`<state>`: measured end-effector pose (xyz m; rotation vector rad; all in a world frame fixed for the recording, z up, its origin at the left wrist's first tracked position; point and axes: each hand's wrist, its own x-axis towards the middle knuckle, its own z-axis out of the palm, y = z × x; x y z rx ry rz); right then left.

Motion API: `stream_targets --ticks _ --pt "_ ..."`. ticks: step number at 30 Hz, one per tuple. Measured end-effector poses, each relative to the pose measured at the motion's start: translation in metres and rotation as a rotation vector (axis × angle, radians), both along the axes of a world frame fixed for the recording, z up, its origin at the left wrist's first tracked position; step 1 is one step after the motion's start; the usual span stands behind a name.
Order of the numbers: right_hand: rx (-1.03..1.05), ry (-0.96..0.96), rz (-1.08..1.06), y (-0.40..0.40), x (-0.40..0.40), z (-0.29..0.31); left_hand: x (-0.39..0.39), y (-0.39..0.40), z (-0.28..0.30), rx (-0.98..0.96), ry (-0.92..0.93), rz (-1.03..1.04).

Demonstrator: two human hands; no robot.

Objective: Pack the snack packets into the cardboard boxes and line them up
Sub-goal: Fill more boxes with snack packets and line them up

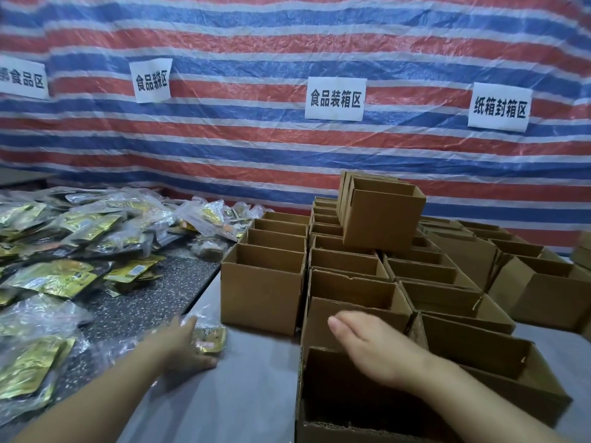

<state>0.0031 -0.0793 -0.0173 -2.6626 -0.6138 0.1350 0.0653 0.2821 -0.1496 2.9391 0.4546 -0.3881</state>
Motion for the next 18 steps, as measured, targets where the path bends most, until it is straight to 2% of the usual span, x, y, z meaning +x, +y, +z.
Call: stream_targets --ticks 3,8,13,15,18 --pt "-0.146 0.002 0.007 0.003 -0.001 -0.008 0.003 0.008 -0.016 -0.006 -0.073 -0.007" --pt "-0.061 0.06 -0.068 0.004 -0.001 -0.009 0.003 0.022 -0.015 0.079 -0.149 0.027" --pt "-0.017 0.03 -0.085 -0.001 -0.001 -0.013 -0.01 0.012 -0.014 0.034 -0.21 -0.029" --pt "0.016 0.024 -0.102 -0.003 -0.001 -0.014 -0.014 0.003 -0.004 -0.057 -0.323 -0.003" --pt "0.192 0.004 -0.141 -0.003 0.0 -0.014 -0.023 -0.019 0.041 -0.234 -0.63 0.053"
